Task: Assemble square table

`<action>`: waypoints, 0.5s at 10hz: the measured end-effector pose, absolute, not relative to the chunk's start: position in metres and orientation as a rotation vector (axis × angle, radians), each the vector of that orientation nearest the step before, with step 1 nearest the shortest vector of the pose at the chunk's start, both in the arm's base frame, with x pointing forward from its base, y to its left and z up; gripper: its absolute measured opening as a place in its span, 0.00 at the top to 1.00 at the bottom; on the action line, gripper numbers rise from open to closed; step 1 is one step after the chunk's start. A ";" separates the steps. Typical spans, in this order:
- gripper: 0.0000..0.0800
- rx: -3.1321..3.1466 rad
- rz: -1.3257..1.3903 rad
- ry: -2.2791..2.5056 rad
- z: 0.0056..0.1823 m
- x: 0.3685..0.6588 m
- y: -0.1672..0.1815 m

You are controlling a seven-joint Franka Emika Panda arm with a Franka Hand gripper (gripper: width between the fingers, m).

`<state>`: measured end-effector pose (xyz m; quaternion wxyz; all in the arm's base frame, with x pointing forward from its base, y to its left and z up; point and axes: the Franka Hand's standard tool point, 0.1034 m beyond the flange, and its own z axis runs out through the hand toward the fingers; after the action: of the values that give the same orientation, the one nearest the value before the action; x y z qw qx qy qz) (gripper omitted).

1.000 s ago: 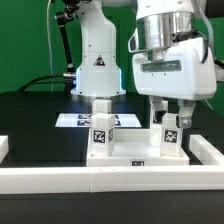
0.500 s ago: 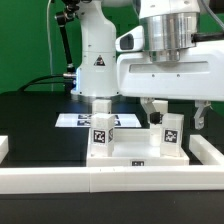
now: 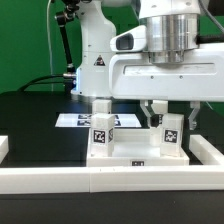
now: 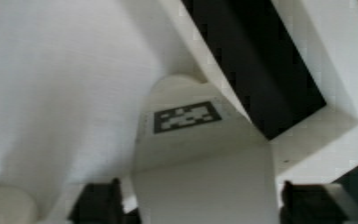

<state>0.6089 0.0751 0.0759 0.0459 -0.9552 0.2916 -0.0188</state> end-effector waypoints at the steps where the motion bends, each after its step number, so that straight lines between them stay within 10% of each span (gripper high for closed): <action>1: 0.52 -2.916 -0.057 0.891 0.076 0.609 0.075; 5: 0.64 -2.899 -0.055 0.943 0.076 0.609 0.075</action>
Offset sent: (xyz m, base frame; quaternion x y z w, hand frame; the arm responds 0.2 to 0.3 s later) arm 0.0000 0.0000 0.0000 0.0000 0.0000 0.0650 0.9979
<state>0.6089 0.0746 0.0758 0.0462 -0.9497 0.3091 -0.0179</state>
